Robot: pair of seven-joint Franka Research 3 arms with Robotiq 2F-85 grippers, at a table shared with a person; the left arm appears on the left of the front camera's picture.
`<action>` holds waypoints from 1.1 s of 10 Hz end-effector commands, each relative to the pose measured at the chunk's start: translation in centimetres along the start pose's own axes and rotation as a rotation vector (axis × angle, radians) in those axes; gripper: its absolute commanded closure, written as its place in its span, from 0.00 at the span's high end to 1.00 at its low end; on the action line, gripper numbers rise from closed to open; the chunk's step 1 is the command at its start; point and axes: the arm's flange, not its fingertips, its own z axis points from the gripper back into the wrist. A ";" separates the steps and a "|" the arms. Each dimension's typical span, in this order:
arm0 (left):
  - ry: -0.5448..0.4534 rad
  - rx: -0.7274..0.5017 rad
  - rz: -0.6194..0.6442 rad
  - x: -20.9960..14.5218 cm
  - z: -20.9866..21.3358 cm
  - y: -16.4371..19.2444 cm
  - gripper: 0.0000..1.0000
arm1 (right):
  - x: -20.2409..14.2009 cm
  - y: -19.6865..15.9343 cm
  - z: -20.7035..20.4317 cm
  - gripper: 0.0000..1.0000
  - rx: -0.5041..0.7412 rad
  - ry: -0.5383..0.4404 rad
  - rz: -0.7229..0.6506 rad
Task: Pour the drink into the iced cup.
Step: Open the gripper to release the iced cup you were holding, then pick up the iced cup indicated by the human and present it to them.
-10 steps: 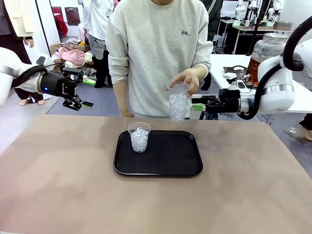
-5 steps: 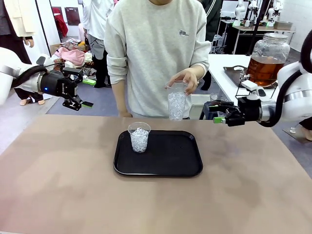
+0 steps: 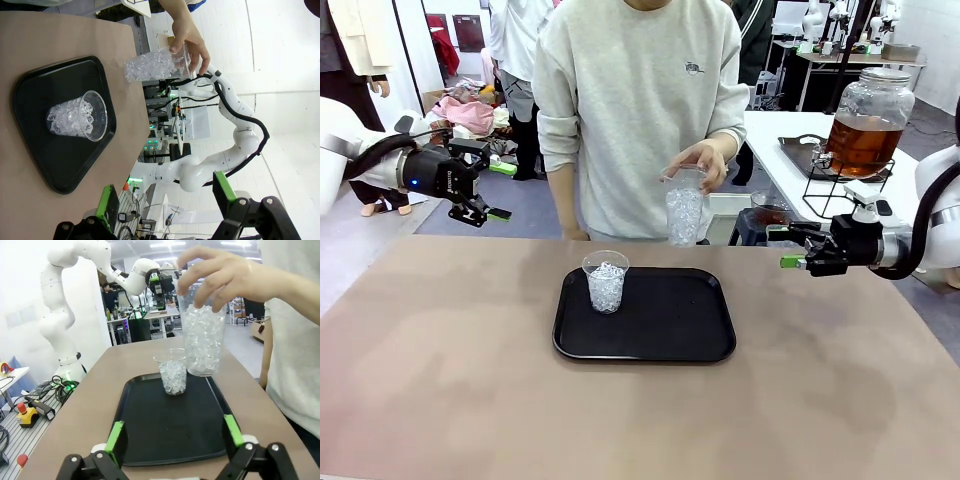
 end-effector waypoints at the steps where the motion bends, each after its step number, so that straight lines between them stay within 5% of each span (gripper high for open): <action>1: -0.007 -0.009 -0.001 -0.2 -0.1 -0.3 1.00 | 0.3 -0.2 0.0 1.00 -0.004 0.008 0.003; 11: -0.007 -0.009 -0.001 -0.2 -0.1 -0.3 1.00 | 0.3 -0.2 0.0 1.00 -0.004 0.008 0.003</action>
